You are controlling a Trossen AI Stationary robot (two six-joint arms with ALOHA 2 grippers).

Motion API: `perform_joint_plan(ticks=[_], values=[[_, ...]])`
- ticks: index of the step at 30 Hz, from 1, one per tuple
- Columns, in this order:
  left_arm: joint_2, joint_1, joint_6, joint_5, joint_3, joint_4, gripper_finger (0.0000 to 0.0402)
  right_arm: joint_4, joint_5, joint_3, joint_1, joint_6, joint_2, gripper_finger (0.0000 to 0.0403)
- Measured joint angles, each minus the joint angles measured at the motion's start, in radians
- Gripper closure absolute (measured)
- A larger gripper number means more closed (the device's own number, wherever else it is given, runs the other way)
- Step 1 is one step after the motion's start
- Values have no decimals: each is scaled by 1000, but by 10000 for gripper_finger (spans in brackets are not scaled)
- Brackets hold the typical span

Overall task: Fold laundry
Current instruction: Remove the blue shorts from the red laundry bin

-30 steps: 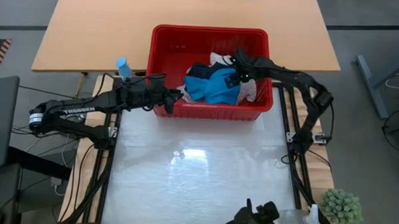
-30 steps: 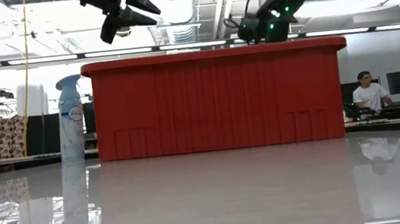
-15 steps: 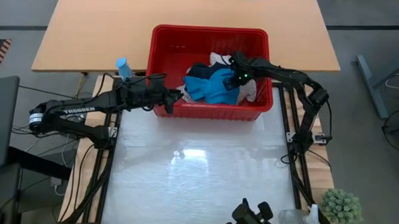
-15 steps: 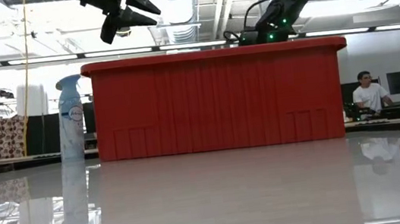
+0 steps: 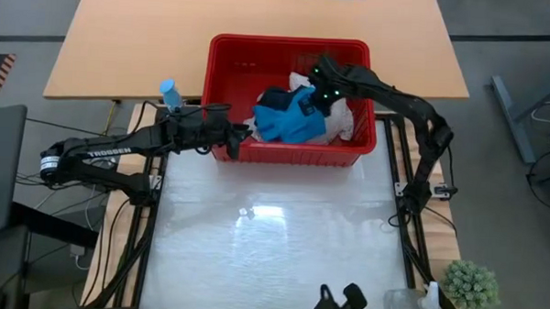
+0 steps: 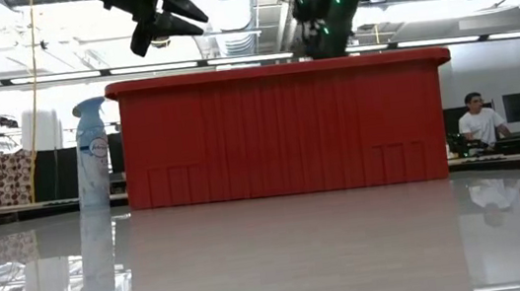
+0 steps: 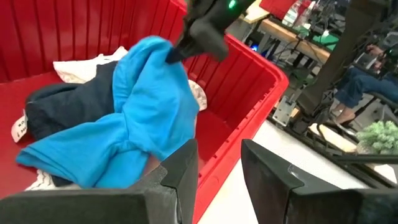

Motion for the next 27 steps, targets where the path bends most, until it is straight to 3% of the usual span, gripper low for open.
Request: perform_joint_plan(ticks=[13, 17, 20, 27], values=[[-66, 0, 69, 52, -1, -6, 290, -94, 2, 249, 234, 39, 0, 381], [-109, 0, 71, 53, -1, -6, 290, -72, 57, 282, 292, 53, 0, 381], [-133, 0, 73, 49, -1, -11, 290, -77, 147, 288, 307, 53, 0, 380], [-153, 0, 99, 45, -1, -71, 290, -102, 159, 289, 295, 90, -8, 379]])
